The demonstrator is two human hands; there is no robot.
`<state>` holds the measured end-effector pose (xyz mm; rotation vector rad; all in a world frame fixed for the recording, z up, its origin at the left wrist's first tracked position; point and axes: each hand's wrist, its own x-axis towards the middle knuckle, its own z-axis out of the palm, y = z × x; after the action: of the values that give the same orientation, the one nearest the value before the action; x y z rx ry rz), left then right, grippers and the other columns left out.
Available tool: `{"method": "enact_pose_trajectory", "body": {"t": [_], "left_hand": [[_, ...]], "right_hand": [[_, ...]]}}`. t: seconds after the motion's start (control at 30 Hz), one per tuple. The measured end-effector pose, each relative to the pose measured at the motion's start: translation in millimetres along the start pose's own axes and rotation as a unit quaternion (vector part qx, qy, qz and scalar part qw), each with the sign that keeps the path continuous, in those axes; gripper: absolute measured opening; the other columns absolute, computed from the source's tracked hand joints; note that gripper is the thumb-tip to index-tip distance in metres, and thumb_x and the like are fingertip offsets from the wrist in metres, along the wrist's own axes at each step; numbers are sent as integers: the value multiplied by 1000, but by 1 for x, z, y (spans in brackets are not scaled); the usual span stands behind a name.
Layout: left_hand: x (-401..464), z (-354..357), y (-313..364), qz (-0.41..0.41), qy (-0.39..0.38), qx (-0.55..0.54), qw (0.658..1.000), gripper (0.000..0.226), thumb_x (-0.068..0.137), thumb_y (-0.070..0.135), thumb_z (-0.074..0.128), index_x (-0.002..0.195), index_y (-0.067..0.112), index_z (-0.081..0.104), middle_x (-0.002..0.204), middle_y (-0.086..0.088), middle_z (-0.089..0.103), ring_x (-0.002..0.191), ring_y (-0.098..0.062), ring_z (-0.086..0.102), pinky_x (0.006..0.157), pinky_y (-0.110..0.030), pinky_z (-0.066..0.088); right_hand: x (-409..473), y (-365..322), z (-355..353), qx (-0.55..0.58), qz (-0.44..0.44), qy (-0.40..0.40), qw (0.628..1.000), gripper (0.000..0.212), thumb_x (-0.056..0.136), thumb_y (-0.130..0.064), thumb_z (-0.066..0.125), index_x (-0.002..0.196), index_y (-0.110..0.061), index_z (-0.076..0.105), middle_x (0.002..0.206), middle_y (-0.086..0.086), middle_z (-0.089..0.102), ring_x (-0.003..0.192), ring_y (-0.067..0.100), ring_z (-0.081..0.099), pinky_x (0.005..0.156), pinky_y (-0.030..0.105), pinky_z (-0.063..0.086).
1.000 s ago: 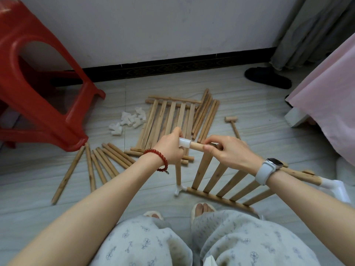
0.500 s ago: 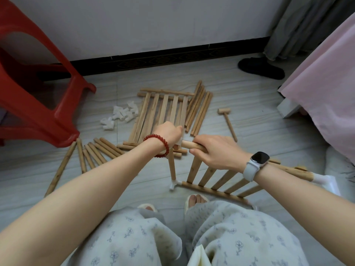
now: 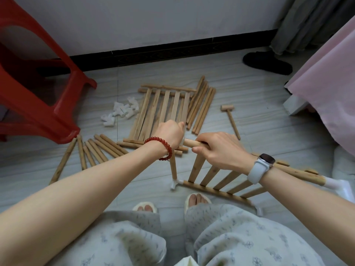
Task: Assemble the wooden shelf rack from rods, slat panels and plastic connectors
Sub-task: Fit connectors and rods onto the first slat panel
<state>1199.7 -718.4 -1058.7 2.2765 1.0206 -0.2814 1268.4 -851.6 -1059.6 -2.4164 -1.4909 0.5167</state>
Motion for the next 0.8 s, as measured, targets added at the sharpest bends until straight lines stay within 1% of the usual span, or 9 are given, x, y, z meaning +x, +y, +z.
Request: {"method": "enact_pose_trajectory", "body": {"t": [0.13, 0.2, 0.33, 0.4, 0.47, 0.57, 0.7, 0.77, 0.8], "left_hand": [[-2, 3, 5, 9, 10, 5, 1000, 38, 102, 19, 24, 117, 4, 56, 95, -17, 59, 82, -30, 62, 76, -40, 52], [0, 6, 4, 17, 7, 13, 1000, 39, 102, 20, 24, 112, 5, 58, 97, -19, 61, 84, -33, 64, 78, -43, 53], [2, 9, 3, 14, 5, -5, 1000, 50, 99, 42, 30, 75, 8, 57, 72, -10, 62, 72, -28, 66, 69, -36, 53], [3, 8, 5, 22, -19, -16, 999, 52, 97, 48, 32, 70, 10, 56, 60, -4, 59, 61, -21, 64, 58, -29, 52], [2, 6, 8, 25, -53, -50, 997, 51, 96, 48, 37, 68, 10, 56, 50, 0, 57, 44, -11, 56, 43, -20, 45], [-1, 3, 8, 37, -95, -83, 991, 54, 94, 48, 40, 63, 8, 57, 33, 6, 52, 29, -1, 48, 34, -10, 36], [-8, 3, 6, 50, -98, -94, 989, 59, 95, 51, 33, 59, 11, 56, 32, 7, 50, 27, 2, 44, 36, -10, 34], [-14, 0, 1, 72, -90, -134, 984, 49, 97, 45, 36, 64, 12, 53, 36, 7, 47, 29, 4, 44, 35, -6, 30], [-17, -2, -3, 90, -99, -162, 978, 41, 97, 39, 39, 67, 13, 51, 45, 9, 47, 32, 7, 45, 37, -6, 32]], "right_hand": [[-3, 3, 0, 5, 10, 0, 1000, 24, 94, -39, 47, 95, -20, 62, 77, -4, 60, 73, 18, 54, 53, 25, 28], [-5, 5, 1, 10, 15, 2, 1000, 24, 94, -40, 47, 97, -22, 63, 74, -7, 57, 73, 17, 53, 55, 27, 30], [-8, 7, -1, 11, 18, 4, 1000, 24, 94, -40, 47, 98, -23, 63, 78, -5, 61, 75, 18, 55, 59, 31, 33], [-9, 8, -2, 9, 19, 7, 1000, 24, 94, -40, 46, 98, -23, 62, 81, -4, 63, 76, 18, 56, 58, 30, 33], [-11, 8, -3, 5, 18, 9, 1000, 24, 94, -40, 46, 99, -23, 62, 85, -4, 64, 76, 18, 55, 57, 28, 32], [-14, 8, -1, -12, 8, 9, 1000, 25, 94, -40, 44, 99, -22, 60, 88, -5, 64, 77, 18, 55, 58, 29, 31], [-20, 7, 1, -34, -5, 24, 999, 29, 95, -43, 40, 99, -22, 59, 88, -6, 62, 77, 16, 54, 57, 28, 31], [-20, 8, 1, -51, -14, 28, 998, 30, 95, -44, 38, 102, -22, 58, 91, -7, 61, 80, 15, 55, 54, 23, 30], [-20, 9, 1, -57, -15, 29, 998, 30, 96, -44, 38, 103, -23, 57, 92, -7, 61, 81, 15, 55, 54, 22, 29]]}}
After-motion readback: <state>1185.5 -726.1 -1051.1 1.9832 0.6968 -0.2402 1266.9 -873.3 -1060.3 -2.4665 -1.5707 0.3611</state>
